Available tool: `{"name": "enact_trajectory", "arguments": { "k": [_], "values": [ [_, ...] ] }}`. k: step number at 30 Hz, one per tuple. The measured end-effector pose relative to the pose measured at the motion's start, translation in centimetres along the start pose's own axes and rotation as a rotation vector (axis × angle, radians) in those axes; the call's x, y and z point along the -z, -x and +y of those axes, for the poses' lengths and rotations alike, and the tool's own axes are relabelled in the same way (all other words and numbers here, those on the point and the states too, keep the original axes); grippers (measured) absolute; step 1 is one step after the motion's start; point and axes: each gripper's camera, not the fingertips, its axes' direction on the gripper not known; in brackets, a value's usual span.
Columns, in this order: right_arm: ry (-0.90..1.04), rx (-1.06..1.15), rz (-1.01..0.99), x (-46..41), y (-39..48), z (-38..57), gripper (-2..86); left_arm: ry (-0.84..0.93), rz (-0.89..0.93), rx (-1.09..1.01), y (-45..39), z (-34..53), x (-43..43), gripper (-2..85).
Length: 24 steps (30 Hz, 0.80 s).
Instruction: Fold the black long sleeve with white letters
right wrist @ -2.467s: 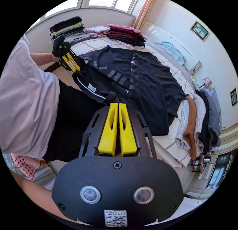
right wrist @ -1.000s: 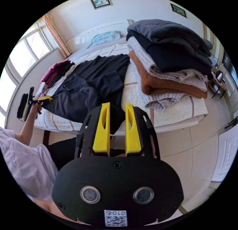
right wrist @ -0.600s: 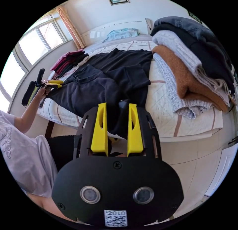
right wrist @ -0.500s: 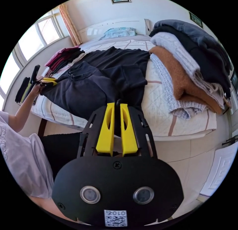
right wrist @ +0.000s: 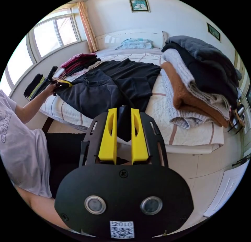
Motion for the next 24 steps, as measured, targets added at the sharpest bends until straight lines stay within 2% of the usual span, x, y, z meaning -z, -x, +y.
{"name": "enact_trajectory", "arguments": {
  "k": [5, 7, 8, 10, 13, 19, 22, 24],
  "values": [
    [0.009, -0.021, 0.104, -0.8, 0.2, -0.8, 4.3, 0.002, 0.005, 0.005, -0.5, 0.1, 0.1, 0.4],
    [-0.062, -0.140, 0.037, 0.7, -2.3, -0.2, 3.9, -0.001, 0.005, 0.013, -0.6, 0.2, 0.2, 0.4],
    [-0.074, -0.280, -0.029, 0.9, -5.1, 0.6, 3.9, -0.002, -0.001, 0.019, -0.7, 0.3, 0.2, 0.5],
    [-0.019, -0.402, -0.088, -0.4, -8.1, 1.7, 3.9, -0.007, -0.009, 0.021, -1.0, 0.3, 0.1, 0.6],
    [0.024, -0.362, -0.057, -2.1, -7.9, 1.6, 4.2, -0.013, -0.011, 0.023, -1.6, 0.5, 0.3, 0.9],
    [-0.113, -0.339, -0.023, 2.3, -6.6, 1.3, 9.1, -0.113, -0.040, 0.026, -3.4, 1.2, 4.5, 3.3],
    [-0.128, -0.161, -0.010, 3.5, -3.1, -1.7, 10.3, -0.085, -0.106, -0.047, -5.2, 0.3, 6.0, 5.6],
    [-0.061, -0.019, 0.003, 1.7, -0.6, -5.0, 11.0, -0.017, -0.132, -0.108, -6.3, -0.8, 5.3, 7.2]
  ]
}}
